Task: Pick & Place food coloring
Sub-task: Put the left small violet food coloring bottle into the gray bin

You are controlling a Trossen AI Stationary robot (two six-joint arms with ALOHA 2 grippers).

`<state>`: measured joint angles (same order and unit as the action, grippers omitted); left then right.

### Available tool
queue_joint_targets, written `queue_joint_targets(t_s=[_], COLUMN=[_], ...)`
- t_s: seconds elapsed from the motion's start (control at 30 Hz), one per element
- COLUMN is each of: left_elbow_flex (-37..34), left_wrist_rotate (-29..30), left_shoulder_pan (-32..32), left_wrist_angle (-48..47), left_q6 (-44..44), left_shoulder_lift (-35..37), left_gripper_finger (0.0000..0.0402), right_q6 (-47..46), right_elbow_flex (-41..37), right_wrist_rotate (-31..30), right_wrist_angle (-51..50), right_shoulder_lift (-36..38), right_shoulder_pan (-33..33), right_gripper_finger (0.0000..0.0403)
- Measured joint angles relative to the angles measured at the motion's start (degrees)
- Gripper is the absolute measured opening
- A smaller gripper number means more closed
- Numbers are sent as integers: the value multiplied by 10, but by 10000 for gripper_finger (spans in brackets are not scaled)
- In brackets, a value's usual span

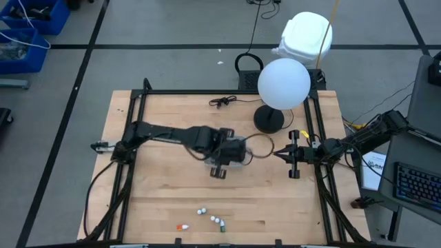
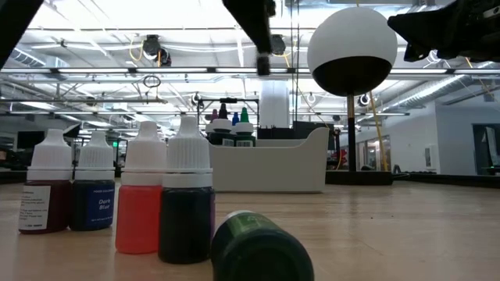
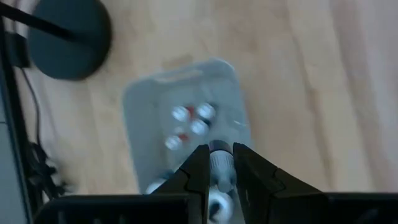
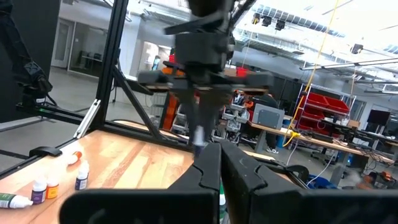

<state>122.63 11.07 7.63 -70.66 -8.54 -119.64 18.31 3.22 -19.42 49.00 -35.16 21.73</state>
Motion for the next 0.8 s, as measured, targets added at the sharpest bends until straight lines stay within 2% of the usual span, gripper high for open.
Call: queue_joint_targets(t_s=[0.17, 0.33, 0.8], left_elbow_flex=[-2, -3, -4], left_wrist_rotate=[-2, -34, -41], left_shoulder_pan=[-41, -68, -83], left_wrist_angle=[66, 95, 114], left_q6=[-34, -47, -86], left_shoulder_lift=[-9, -25, -104], left_gripper_finger=[58, 58, 58], right_q6=[0, 0, 6], right_elbow_flex=[0, 0, 0], right_wrist_rotate=[0, 0, 0], right_wrist_angle=[0, -6, -12], right_shoulder_lift=[0, 0, 0], right_shoulder_pan=[0, 0, 0], right_gripper_finger=[0, 0, 0])
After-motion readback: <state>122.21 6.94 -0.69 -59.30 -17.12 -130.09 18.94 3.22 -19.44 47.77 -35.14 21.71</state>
